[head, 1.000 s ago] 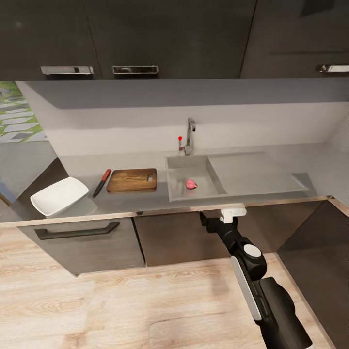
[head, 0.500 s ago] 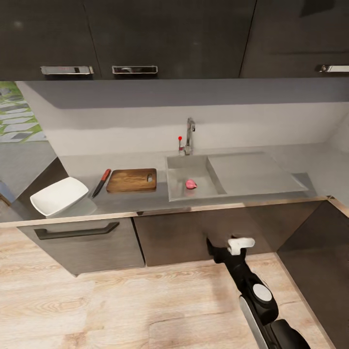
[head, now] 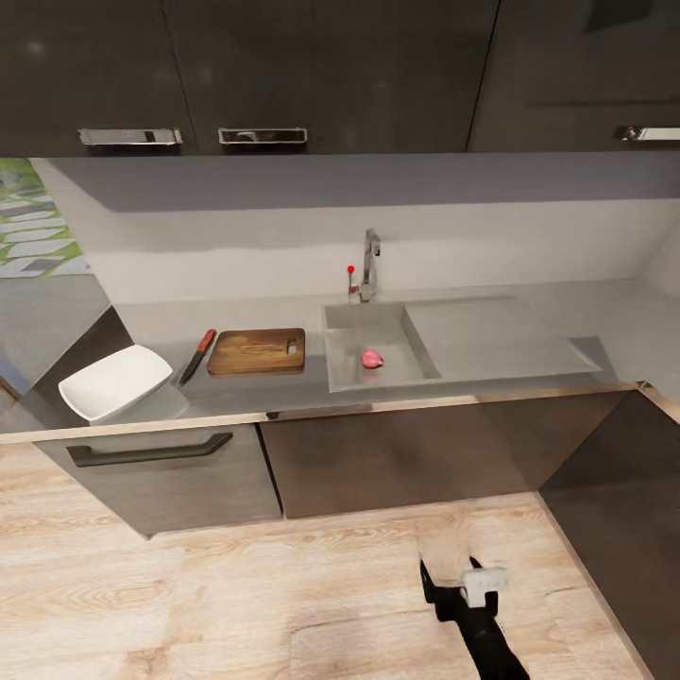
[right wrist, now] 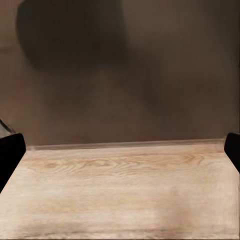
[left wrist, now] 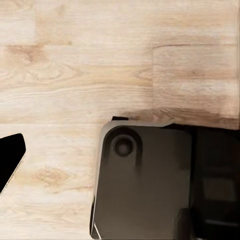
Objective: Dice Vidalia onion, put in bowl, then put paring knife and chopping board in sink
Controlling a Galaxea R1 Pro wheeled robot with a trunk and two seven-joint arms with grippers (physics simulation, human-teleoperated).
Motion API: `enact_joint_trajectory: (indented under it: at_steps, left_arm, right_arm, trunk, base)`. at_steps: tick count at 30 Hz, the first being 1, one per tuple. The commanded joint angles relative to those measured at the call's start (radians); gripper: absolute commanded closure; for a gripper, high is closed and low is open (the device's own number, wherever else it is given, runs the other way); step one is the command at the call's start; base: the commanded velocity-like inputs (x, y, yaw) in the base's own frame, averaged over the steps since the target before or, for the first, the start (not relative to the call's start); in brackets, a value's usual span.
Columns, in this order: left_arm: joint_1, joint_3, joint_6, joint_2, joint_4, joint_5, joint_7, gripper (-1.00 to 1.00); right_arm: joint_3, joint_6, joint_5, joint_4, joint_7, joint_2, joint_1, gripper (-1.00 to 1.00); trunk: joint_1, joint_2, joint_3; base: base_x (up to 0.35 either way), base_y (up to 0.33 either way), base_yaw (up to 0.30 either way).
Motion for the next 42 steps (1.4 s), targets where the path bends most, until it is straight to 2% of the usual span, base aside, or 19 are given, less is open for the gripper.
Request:
enact_joint_trajectory:
  at_steps: [1,2,5,7,9,14,42]
  left_arm:
    - [-0.016,0.001,0.008,0.000,-0.001,0.004,0.000,-1.00]
    - [-0.054,0.001,0.043,0.001,0.008,0.004,-0.002,-1.00]
    - [-0.072,0.001,0.058,0.012,0.039,0.005,-0.003,-1.00]
    - [-0.078,0.001,0.060,0.024,0.063,0.005,-0.003,-1.00]
    - [-0.080,0.001,0.059,0.051,0.074,0.008,-0.004,-1.00]
    - [-0.081,0.001,0.059,0.070,0.077,0.008,-0.005,-1.00]
    - [-0.081,0.001,0.059,0.072,0.080,0.009,-0.004,-1.00]
  right_arm:
    - [0.005,-0.033,-0.008,0.046,-0.006,-0.002,0.000,-1.00]
    - [0.004,-0.080,-0.011,0.147,-0.005,-0.002,0.003,-1.00]
    - [0.004,-0.098,-0.015,0.214,-0.002,-0.001,0.005,-1.00]
    - [0.004,-0.103,-0.018,0.247,-0.002,0.001,0.006,-1.00]
    - [0.003,-0.104,-0.018,0.261,-0.003,0.003,0.007,-1.00]
    - [0.002,-0.105,-0.018,0.275,-0.003,0.003,0.007,-1.00]
    - [0.001,-0.106,-0.018,0.306,-0.004,0.004,0.007,-1.00]
  trunk:
    - [0.001,-0.002,-0.002]
    - [0.001,-0.002,-0.002]
    - [0.001,-0.002,-0.002]
    - [0.001,-0.002,-0.002]
    - [0.001,-0.002,-0.001]
    - [0.001,-0.002,0.004]
    - [0.001,-0.002,0.049]
  base:
    - [0.000,0.000,0.000]
    - [0.000,0.000,0.000]
    - [0.000,0.000,0.000]
    - [0.000,0.000,0.000]
    - [0.000,0.000,0.000]
    - [0.000,0.000,0.000]
    - [0.000,0.000,0.000]
